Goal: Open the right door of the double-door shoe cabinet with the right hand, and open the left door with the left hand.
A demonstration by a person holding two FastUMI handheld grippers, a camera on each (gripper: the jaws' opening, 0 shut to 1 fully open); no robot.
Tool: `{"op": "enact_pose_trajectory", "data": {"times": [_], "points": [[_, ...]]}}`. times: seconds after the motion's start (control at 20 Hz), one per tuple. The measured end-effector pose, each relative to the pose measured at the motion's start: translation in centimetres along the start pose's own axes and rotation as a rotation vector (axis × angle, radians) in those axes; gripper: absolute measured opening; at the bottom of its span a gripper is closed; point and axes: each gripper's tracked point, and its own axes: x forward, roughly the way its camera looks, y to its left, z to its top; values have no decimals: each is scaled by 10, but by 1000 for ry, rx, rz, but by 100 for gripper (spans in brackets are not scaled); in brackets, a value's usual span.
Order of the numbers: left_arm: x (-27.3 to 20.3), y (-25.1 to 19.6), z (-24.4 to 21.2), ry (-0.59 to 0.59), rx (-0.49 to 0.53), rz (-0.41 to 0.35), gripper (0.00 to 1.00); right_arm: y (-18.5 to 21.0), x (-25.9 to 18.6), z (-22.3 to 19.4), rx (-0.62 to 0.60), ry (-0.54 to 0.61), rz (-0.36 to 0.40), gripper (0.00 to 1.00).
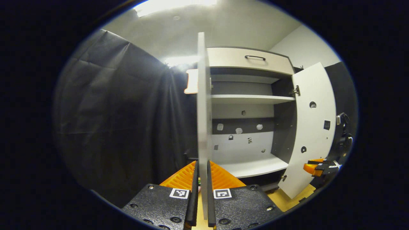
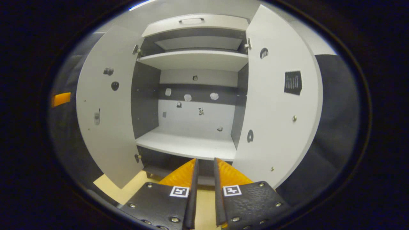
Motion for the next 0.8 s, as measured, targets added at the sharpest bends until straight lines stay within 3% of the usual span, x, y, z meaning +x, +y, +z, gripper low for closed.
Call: {"op": "enact_pose_trajectory", "data": {"times": [0.05,0.1,0.15,0.2,0.25,0.3,0.35,0.4,0.45,0.6,0.65,0.8], "points": [[2,-12,1,-5,-11,-41,14,5,-2,14,11,-26,10,24],[4,-21,0,-2,-20,-74,6,8,-6,26,15,-49,17,24],[5,-28,-2,3,-20,-92,14,10,-10,37,17,-74,18,25],[7,-30,-4,7,-12,-102,6,14,-14,46,13,-97,27,27],[5,-32,-3,11,-5,-111,17,18,-18,54,6,-119,37,33],[9,-34,-5,13,1,-116,22,20,-21,58,0,-137,42,48],[10,-38,-6,17,2,-125,43,21,-23,61,-8,-144,43,55],[11,-42,-6,17,-4,-141,64,22,-26,61,-15,-150,43,78],[13,-47,-6,16,-14,-156,84,24,-27,61,-18,-154,43,82],[16,-55,-7,16,-35,-182,96,20,-31,62,-24,-164,29,98],[18,-55,-7,9,-36,-180,100,19,-32,64,-21,-168,22,96],[20,-57,-7,9,-38,-187,98,12,-35,66,7,-174,0,98]]}}
